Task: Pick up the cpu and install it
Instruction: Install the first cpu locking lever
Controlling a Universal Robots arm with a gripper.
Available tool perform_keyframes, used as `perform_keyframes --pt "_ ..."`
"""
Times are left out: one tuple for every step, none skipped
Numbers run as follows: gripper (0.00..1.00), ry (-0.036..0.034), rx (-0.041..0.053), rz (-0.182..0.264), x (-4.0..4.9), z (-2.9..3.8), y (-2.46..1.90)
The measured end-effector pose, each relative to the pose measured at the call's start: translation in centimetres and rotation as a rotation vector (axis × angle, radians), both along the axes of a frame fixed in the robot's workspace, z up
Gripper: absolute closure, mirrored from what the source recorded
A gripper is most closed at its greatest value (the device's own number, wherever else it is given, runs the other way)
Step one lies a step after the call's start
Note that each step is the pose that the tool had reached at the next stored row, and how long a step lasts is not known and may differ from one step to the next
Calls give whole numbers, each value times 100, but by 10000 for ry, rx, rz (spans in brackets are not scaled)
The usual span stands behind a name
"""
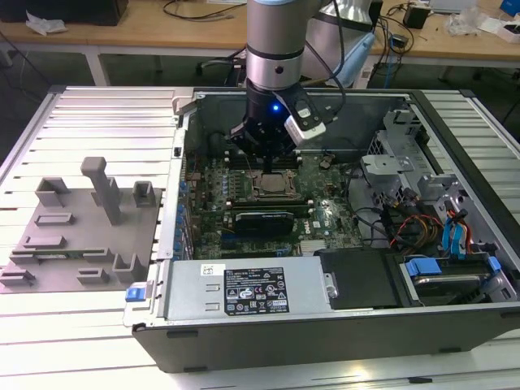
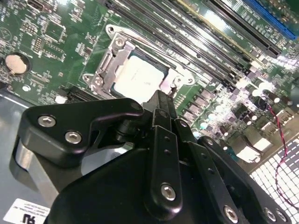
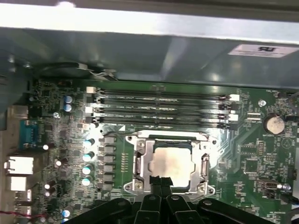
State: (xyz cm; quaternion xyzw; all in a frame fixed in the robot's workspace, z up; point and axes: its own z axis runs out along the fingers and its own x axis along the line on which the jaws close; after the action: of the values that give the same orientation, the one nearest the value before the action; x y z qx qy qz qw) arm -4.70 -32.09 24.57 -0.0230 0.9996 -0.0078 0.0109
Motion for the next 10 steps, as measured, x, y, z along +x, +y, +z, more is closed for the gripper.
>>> perform_keyframes --pt "89 -3 0 1 -24 0 0" --pt "89 -4 0 2 -35 0 1" --pt "89 -6 0 2 -45 0 1" --pt "89 -8 0 1 -50 0 1" --pt "89 -8 0 2 -51 3 1" --pt "89 -9 0 2 -51 22 1" --pt "89 -9 0 1 -51 40 1" --pt "89 -9 0 1 -51 53 1" --pt "89 -9 0 1 -51 72 1" --pt "89 -9 1 1 -51 88 1"
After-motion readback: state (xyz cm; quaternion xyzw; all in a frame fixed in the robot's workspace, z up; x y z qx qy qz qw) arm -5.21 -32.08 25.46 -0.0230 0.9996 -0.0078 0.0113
